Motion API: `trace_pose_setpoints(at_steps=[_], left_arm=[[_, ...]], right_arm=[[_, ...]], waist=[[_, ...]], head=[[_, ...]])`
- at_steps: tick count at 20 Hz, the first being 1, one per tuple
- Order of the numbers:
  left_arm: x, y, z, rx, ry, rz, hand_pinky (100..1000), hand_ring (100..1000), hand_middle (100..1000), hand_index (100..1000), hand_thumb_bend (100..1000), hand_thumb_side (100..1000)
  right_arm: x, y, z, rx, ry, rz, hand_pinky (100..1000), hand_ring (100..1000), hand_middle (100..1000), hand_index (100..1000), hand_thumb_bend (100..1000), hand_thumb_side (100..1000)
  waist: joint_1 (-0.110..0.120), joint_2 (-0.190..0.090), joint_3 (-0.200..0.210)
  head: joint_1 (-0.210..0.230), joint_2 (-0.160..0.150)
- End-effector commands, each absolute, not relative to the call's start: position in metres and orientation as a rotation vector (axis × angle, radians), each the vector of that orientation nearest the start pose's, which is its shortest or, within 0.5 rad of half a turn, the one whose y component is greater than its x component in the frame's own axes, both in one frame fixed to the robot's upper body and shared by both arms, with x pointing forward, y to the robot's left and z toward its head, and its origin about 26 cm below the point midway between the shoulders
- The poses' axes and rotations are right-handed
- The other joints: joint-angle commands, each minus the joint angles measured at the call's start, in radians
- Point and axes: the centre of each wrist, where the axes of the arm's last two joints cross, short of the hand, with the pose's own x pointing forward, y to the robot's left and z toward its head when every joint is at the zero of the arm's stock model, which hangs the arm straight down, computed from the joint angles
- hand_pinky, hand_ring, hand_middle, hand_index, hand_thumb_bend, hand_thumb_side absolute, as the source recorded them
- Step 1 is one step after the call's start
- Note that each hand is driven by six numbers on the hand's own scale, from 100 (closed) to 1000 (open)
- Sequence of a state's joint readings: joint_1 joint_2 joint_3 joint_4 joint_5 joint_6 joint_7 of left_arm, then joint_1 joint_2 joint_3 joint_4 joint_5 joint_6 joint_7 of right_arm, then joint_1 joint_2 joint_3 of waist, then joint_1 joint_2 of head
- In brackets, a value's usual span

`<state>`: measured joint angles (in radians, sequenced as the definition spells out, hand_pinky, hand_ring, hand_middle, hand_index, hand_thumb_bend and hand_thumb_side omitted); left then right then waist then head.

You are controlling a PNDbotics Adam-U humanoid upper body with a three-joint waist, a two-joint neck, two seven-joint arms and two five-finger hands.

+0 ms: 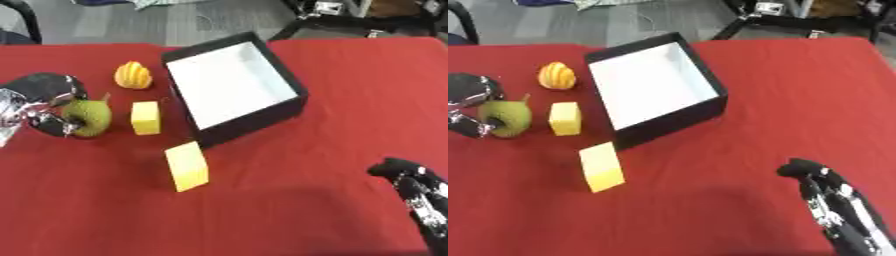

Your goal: Pick up objects on the table and place them in the box.

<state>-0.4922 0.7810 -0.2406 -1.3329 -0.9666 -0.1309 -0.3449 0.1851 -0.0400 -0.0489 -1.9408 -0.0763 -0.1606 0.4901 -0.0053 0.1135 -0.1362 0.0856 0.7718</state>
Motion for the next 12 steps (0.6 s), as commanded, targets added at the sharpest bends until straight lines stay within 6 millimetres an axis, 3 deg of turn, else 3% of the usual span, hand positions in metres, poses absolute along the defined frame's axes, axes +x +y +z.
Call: trace_pose_setpoints(at_steps=[1, 4, 9, 10, 11, 12], left_arm=[[0.379, 0.379, 0.174, 1.213, -1.153, -1.626, 742, 601, 585, 482, 100, 107], [0.376, 0.376, 0.191, 1.244, -1.228, -1.585, 744, 595, 584, 482, 100, 109], [0.371, 0.358, 0.236, 1.296, -1.393, -1.575, 746, 585, 580, 486, 100, 100], [0.370, 0.352, 0.246, 1.305, -1.431, -1.578, 746, 584, 579, 488, 100, 201], [0.369, 0.344, 0.257, 1.318, -1.475, -1.586, 746, 584, 580, 490, 100, 191], [0.370, 0.336, 0.266, 1.326, -1.513, -1.596, 746, 583, 579, 490, 100, 100]], right_arm=[[0.225, -0.274, 0.049, 0.247, -1.908, 0.408, 1000, 803, 712, 808, 100, 527], [0.225, -0.274, 0.049, 0.247, -1.908, 0.408, 1000, 803, 712, 808, 100, 527], [0.225, -0.273, 0.048, 0.250, -1.903, 0.410, 1000, 803, 712, 808, 100, 526], [0.225, -0.273, 0.048, 0.251, -1.902, 0.410, 1000, 803, 712, 808, 100, 525], [0.225, -0.273, 0.048, 0.252, -1.900, 0.411, 1000, 803, 712, 808, 100, 522], [0.225, -0.273, 0.047, 0.254, -1.899, 0.413, 1000, 803, 712, 808, 100, 526]], waist=[[0.010, -0.029, 0.001], [0.010, -0.030, 0.000], [0.009, -0.033, -0.002], [0.009, -0.034, -0.002], [0.008, -0.035, -0.002], [0.008, -0.036, -0.002]], head=[[-0.002, -0.002], [-0.004, -0.002], [0.001, -0.002], [0.002, -0.002], [0.004, -0.002], [0.005, -0.002]])
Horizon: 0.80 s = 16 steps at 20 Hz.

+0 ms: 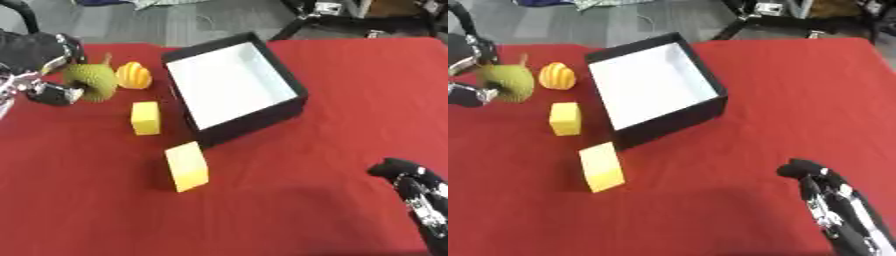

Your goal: Pick up objects on the table and place them in the box.

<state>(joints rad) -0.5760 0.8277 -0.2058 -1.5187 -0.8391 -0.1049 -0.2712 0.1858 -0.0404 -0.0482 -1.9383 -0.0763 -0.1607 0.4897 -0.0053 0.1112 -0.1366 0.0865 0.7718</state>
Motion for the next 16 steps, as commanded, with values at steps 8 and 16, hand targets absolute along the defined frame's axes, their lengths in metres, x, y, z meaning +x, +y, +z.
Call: trace_pose_setpoints(at_steps=[8, 16], left_arm=[[0.403, 0.239, 0.285, 1.179, -1.722, -1.778, 745, 593, 590, 512, 100, 100], [0.442, 0.180, 0.234, 1.049, -1.665, -1.920, 744, 597, 593, 525, 100, 103]], right_arm=[[0.223, -0.270, 0.044, 0.279, -1.889, 0.418, 1000, 803, 713, 808, 100, 524], [0.224, -0.268, 0.044, 0.303, -1.888, 0.420, 1000, 803, 713, 808, 100, 523]], waist=[[-0.002, -0.040, -0.014], [-0.011, -0.036, -0.029]], head=[[0.026, -0.002], [0.043, -0.002]])
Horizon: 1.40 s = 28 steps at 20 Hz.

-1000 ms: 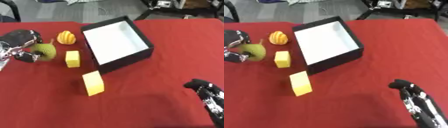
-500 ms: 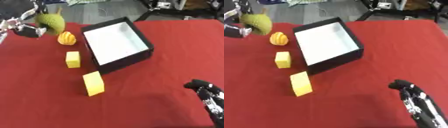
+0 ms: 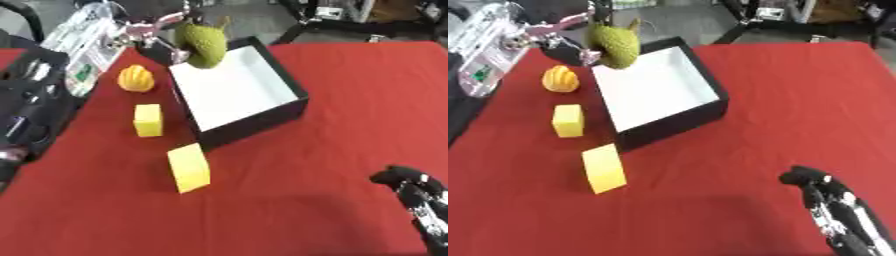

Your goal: Pick up objects on the table and place them in the box.

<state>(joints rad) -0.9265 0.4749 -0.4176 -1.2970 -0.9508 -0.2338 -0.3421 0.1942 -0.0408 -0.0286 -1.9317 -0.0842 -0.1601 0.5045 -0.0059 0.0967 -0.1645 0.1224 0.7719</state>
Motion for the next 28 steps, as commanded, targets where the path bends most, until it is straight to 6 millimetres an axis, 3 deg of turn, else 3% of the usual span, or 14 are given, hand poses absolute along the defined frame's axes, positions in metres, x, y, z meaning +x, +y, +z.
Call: trace_pose_setpoints(at_steps=[1, 4, 6, 7, 9, 11, 15, 19, 23, 25, 28], left_arm=[[0.445, 0.176, 0.227, -1.341, 2.140, 2.479, 744, 597, 594, 528, 115, 121], [0.453, 0.163, 0.208, -1.330, 2.142, 2.500, 743, 596, 594, 544, 100, 110], [0.455, 0.155, 0.198, -1.321, 2.142, 2.509, 744, 600, 605, 644, 114, 113], [0.456, 0.152, 0.194, -1.317, 2.145, 2.509, 746, 608, 625, 703, 173, 198], [0.457, 0.148, 0.189, -1.306, 2.156, 2.500, 750, 618, 654, 792, 291, 490], [0.456, 0.146, 0.188, -1.291, 2.170, 2.481, 755, 629, 680, 884, 407, 703], [0.455, 0.146, 0.190, -1.282, 2.186, 2.453, 759, 640, 702, 946, 517, 860], [0.455, 0.155, 0.201, -1.322, 2.198, 2.434, 769, 658, 723, 973, 567, 936], [0.454, 0.175, 0.221, -1.405, 2.206, 2.402, 778, 674, 740, 982, 561, 957], [0.450, 0.186, 0.237, -1.440, 2.225, 2.365, 782, 679, 745, 981, 539, 946], [0.435, 0.209, 0.268, -1.463, 2.259, 2.292, 789, 678, 745, 967, 423, 825]], right_arm=[[0.224, -0.267, 0.043, 0.307, -1.887, 0.423, 1000, 804, 713, 808, 100, 523], [0.224, -0.266, 0.043, 0.319, -1.886, 0.432, 1000, 804, 713, 808, 100, 523], [0.224, -0.265, 0.043, 0.324, -1.886, 0.433, 1000, 803, 713, 808, 100, 523], [0.224, -0.265, 0.043, 0.325, -1.886, 0.433, 1000, 804, 713, 808, 100, 523], [0.225, -0.265, 0.043, 0.328, -1.886, 0.434, 1000, 804, 713, 808, 100, 523], [0.225, -0.265, 0.043, 0.329, -1.885, 0.435, 1000, 804, 713, 808, 100, 523], [0.225, -0.265, 0.043, 0.328, -1.886, 0.433, 1000, 804, 713, 809, 100, 523], [0.225, -0.265, 0.043, 0.326, -1.886, 0.433, 1000, 804, 713, 809, 100, 523], [0.225, -0.266, 0.043, 0.319, -1.885, 0.430, 1000, 804, 714, 809, 100, 523], [0.225, -0.266, 0.043, 0.315, -1.885, 0.428, 1000, 804, 714, 809, 100, 523], [0.225, -0.268, 0.043, 0.306, -1.883, 0.425, 1000, 804, 714, 809, 100, 523]], waist=[[-0.011, -0.021, -0.003], [-0.014, -0.019, -0.008], [-0.016, -0.018, -0.012], [-0.016, -0.018, -0.013], [-0.016, -0.018, -0.015], [-0.015, -0.019, -0.016], [-0.014, -0.020, -0.016], [-0.013, -0.020, -0.014], [-0.012, -0.021, -0.011], [-0.011, -0.022, -0.008], [-0.008, -0.023, 0.000]], head=[[0.008, -0.002], [0.014, -0.002], [0.018, -0.002], [0.019, -0.002], [0.021, -0.002], [0.020, -0.002], [0.017, -0.002], [0.012, -0.002], [0.005, -0.002], [0.000, -0.002], [-0.010, -0.002]])
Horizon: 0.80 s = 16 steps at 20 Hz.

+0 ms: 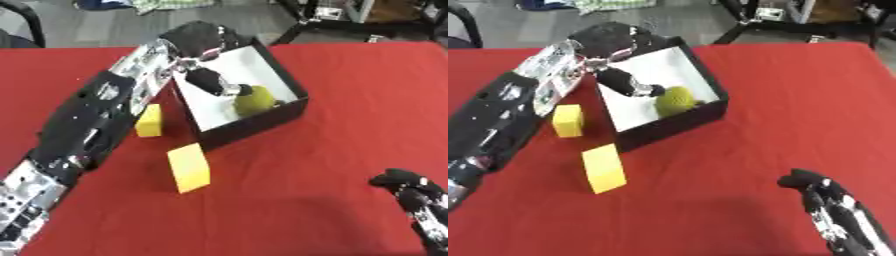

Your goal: Pick up objects on the table and place them in the box.

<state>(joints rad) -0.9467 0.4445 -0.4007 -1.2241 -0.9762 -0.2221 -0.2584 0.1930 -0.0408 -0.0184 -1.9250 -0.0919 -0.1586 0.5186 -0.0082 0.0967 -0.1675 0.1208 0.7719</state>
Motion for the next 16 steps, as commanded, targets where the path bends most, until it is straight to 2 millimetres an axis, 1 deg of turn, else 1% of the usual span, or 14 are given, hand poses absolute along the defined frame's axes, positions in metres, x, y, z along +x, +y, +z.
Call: trace_pose_setpoints(at_steps=[1, 2, 5, 7, 10, 11, 12, 14, 16], left_arm=[[0.428, 0.217, 0.279, -1.470, 2.263, 2.274, 790, 676, 743, 964, 391, 794], [0.419, 0.224, 0.288, -1.456, 2.273, 2.264, 790, 675, 743, 961, 370, 779], [0.389, 0.249, 0.311, -1.402, 2.268, 2.298, 792, 684, 747, 960, 367, 771], [0.370, 0.263, 0.317, -1.385, 2.227, 2.381, 792, 688, 748, 958, 371, 775], [0.351, 0.282, 0.309, -1.352, 2.122, 2.602, 791, 694, 746, 950, 384, 804], [0.347, 0.286, 0.305, -1.345, 2.087, 2.671, 790, 697, 745, 949, 422, 754], [0.345, 0.291, 0.300, -1.342, 2.048, 2.744, 790, 697, 745, 948, 400, 822], [0.345, 0.298, 0.289, -1.342, 1.977, 2.866, 789, 699, 742, 942, 419, 834], [0.349, 0.303, 0.274, -1.338, 1.890, 2.989, 787, 702, 744, 939, 446, 844]], right_arm=[[0.225, -0.268, 0.043, 0.302, -1.883, 0.424, 1000, 804, 714, 809, 100, 523], [0.225, -0.269, 0.042, 0.298, -1.882, 0.423, 1000, 804, 714, 809, 100, 523], [0.225, -0.270, 0.042, 0.288, -1.879, 0.424, 1000, 804, 714, 809, 100, 523], [0.225, -0.271, 0.042, 0.282, -1.877, 0.427, 1000, 804, 714, 809, 100, 523], [0.225, -0.272, 0.042, 0.274, -1.876, 0.429, 1000, 804, 713, 809, 100, 523], [0.225, -0.272, 0.042, 0.273, -1.875, 0.430, 1000, 804, 714, 809, 100, 521], [0.225, -0.272, 0.042, 0.272, -1.875, 0.432, 1000, 804, 714, 809, 100, 523], [0.225, -0.272, 0.042, 0.272, -1.875, 0.434, 1000, 804, 714, 809, 100, 523], [0.225, -0.272, 0.042, 0.272, -1.875, 0.437, 1000, 804, 714, 809, 100, 523]], waist=[[-0.004, -0.024, 0.006], [-0.003, -0.025, 0.008], [0.002, -0.026, 0.015], [0.006, -0.027, 0.017], [0.011, -0.028, 0.017], [0.012, -0.028, 0.017], [0.013, -0.028, 0.017], [0.013, -0.027, 0.015], [0.013, -0.027, 0.013]], head=[[-0.011, -0.002], [-0.013, -0.002], [-0.019, -0.002], [-0.021, -0.002], [-0.021, -0.002], [-0.021, -0.002], [-0.021, -0.002], [-0.019, -0.002], [-0.018, -0.002]])
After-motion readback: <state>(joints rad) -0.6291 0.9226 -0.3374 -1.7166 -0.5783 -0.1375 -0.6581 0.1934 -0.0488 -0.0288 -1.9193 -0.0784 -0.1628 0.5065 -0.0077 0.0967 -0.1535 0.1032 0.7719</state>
